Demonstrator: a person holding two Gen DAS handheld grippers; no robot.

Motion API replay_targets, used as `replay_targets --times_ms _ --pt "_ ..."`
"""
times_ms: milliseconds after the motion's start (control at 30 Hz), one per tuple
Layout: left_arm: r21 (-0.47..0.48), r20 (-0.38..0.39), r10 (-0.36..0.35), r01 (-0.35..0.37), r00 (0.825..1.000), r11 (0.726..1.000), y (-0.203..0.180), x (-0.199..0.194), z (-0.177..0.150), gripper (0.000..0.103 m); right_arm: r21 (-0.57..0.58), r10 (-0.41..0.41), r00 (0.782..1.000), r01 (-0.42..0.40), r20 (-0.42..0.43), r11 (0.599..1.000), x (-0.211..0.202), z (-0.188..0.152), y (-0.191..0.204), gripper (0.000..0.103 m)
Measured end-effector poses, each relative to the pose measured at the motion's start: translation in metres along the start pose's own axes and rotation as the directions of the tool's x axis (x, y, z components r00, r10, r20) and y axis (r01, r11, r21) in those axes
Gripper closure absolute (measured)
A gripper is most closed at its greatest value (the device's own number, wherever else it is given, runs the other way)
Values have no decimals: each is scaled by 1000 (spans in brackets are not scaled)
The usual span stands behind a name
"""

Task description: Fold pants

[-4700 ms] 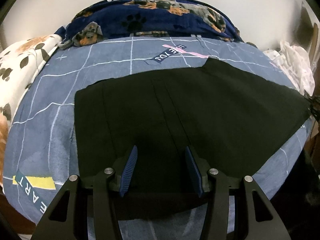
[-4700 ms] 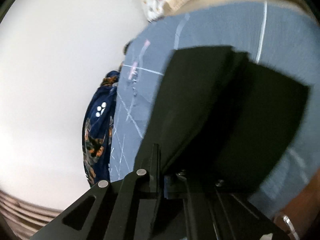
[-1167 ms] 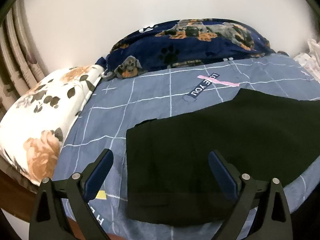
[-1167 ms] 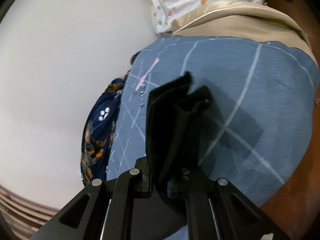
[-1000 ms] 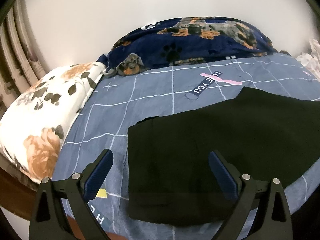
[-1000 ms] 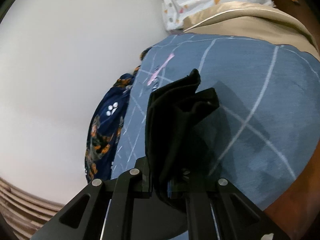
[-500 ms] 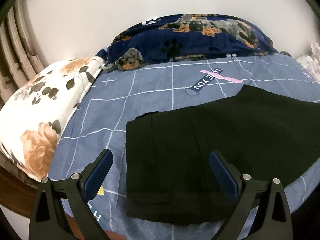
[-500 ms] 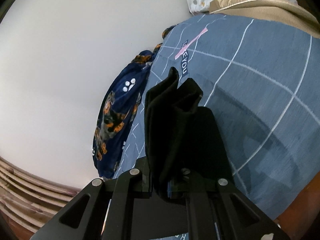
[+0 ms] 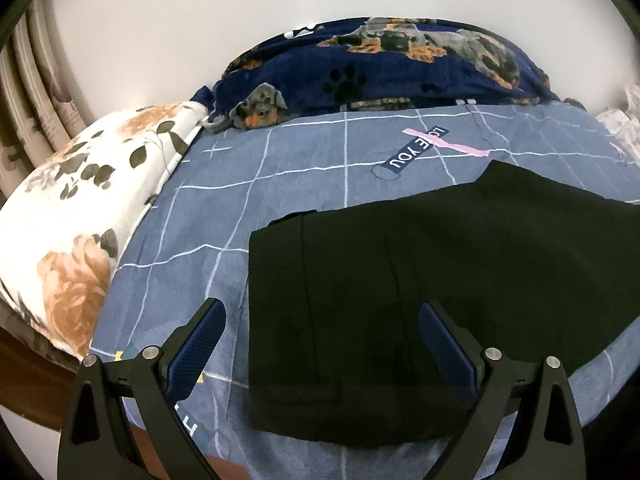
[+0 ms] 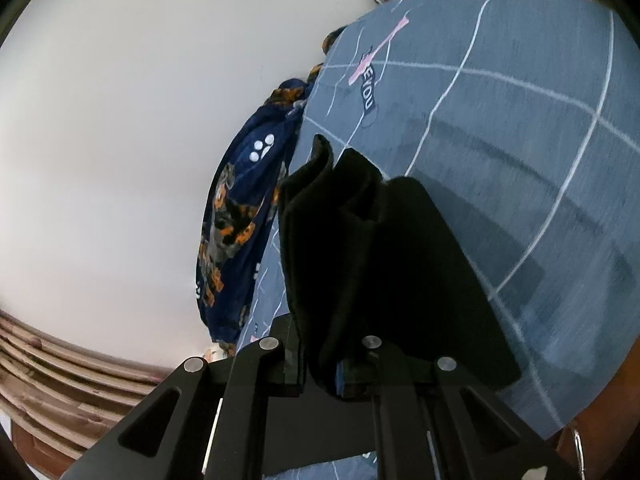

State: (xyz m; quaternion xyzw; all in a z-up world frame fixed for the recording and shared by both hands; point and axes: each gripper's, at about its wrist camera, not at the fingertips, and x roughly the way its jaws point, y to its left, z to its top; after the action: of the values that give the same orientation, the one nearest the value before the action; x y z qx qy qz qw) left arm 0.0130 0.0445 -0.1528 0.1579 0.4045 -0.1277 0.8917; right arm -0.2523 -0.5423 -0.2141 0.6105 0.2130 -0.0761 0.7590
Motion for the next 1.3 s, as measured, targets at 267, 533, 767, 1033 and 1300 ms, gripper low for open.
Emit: replay_targets --times_ms 267,533,767,1033,1300 --pt "1 -5 -2 2 1000 1000 0 1 0 6 -14 -2 999 1 -49 1000 20 -16 5 92" --pt "12 -8 -10 10 1000 1000 -3 0 1 6 -58 21 990 -30 -142 998 46 -39 23 93" --pt "11 -7 -13 13 1000 1000 -3 0 1 6 -98 13 974 -36 -226 995 70 -61 34 92" --pt "13 -6 -12 12 1000 1000 -4 0 1 6 -187 -37 960 -16 -276 982 84 -84 46 91" --pt "20 -10 -12 13 1000 1000 -9 1 -2 6 -216 -49 947 -22 -317 976 106 -96 56 91"
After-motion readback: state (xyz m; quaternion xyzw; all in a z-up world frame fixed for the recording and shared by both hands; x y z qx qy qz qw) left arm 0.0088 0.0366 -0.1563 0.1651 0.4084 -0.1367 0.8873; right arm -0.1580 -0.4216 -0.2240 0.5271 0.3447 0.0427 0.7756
